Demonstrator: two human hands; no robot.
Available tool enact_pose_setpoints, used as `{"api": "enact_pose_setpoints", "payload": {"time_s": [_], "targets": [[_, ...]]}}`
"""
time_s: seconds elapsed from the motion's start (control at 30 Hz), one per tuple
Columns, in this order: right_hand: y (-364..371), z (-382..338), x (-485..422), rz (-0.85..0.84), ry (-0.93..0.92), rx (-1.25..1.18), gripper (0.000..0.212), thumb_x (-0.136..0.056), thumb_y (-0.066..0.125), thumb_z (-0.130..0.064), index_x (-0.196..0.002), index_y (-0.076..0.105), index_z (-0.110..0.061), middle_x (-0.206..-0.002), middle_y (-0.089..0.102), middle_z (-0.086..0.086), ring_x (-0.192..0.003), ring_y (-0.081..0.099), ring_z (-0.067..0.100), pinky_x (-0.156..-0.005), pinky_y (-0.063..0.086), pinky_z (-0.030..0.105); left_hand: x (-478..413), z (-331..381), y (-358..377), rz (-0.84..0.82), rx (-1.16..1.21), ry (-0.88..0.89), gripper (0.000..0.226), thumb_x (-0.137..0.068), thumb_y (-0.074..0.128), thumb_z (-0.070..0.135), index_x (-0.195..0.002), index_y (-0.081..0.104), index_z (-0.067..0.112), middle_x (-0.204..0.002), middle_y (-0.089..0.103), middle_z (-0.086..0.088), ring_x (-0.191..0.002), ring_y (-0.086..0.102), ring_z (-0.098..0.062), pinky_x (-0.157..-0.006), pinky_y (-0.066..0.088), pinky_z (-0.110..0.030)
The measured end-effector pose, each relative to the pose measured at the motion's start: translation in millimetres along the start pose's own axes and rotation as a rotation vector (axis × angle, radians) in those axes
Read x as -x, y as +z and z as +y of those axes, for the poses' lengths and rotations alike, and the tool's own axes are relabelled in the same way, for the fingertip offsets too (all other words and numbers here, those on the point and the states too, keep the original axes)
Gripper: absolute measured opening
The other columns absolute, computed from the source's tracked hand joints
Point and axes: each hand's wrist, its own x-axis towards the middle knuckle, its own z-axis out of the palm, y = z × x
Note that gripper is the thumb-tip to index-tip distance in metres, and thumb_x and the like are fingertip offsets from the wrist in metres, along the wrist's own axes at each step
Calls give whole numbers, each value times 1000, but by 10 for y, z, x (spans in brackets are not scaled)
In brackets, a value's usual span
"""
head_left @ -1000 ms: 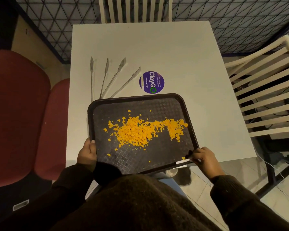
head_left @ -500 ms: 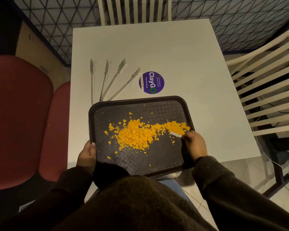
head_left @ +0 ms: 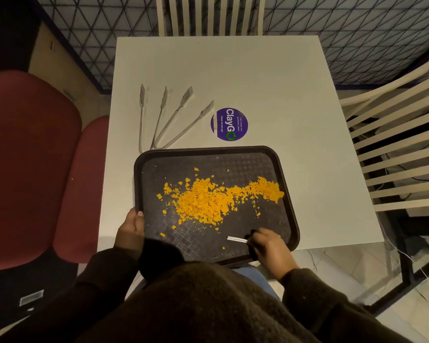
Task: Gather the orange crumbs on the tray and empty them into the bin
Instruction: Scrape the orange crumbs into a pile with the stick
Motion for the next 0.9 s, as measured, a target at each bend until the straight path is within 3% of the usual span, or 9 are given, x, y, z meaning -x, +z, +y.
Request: {"api": "enact_pose_setpoints", "payload": {"time_s": [0.27,0.37,0.47,0.57,0.63,0.7,0.8,0.9], "targets": [[0,-63,-520,177,98,-18,10,-87,58,-5,-83,67,-4,-79,52,2,-74,48,19,-67,38,28,74,1,-3,19,-12,61,34,-98,29,18,-119,47,-3,-116,58,-25,-111,51,-39,-94,38,-38],[-41,-79,-747,244,233,-84,12,-89,55,-6,-84,66,-4,-83,55,6,-79,53,22,-72,43,30,100,8,-6,20,-9,72,33,-98,29,16,-117,48,-3,-113,58,-25,-109,52,-39,-88,36,-33],[-72,-43,-874,306,434,-182,11,-88,54,-7,-81,62,-6,-84,59,7,-81,58,27,-72,39,27,113,3,-9,9,-4,72,36,-98,28,17,-122,46,-3,-118,57,-25,-113,51,-40,-94,37,-38],[-92,-69,-812,312,478,-192,8,-89,55,-10,-84,61,-9,-87,61,8,-83,59,26,-73,42,29,130,3,-5,6,-1,69,36,-98,28,18,-121,45,-4,-117,57,-26,-112,51,-41,-95,38,-39],[-90,-177,-653,270,424,-204,7,-89,56,-12,-90,63,-10,-90,60,5,-84,57,20,-77,46,29,137,7,-2,6,-1,73,36,-98,28,18,-120,46,-4,-117,57,-26,-112,51,-41,-94,38,-39],[-45,-311,-438,168,240,-157,6,-89,57,-12,-90,63,-11,-89,58,1,-83,54,16,-78,44,25,134,2,-2,6,-3,66,36,-98,28,19,-121,45,-3,-118,57,-26,-113,51,-41,-94,38,-39],[40,-474,-214,-50,-12,-73,8,-88,57,-11,-87,64,-7,-91,61,8,-85,56,21,-77,44,29,127,-1,-2,8,-18,59,39,-98,27,21,-125,43,-2,-123,55,-25,-116,49,-41,-98,37,-42],[65,-502,-283,-87,-113,-15,9,-87,56,-9,-86,64,-5,-93,63,11,-88,57,25,-79,45,34,146,16,-11,-1,-12,55,37,-98,28,21,-122,45,-1,-119,57,-24,-113,51,-40,-95,38,-40]]}}
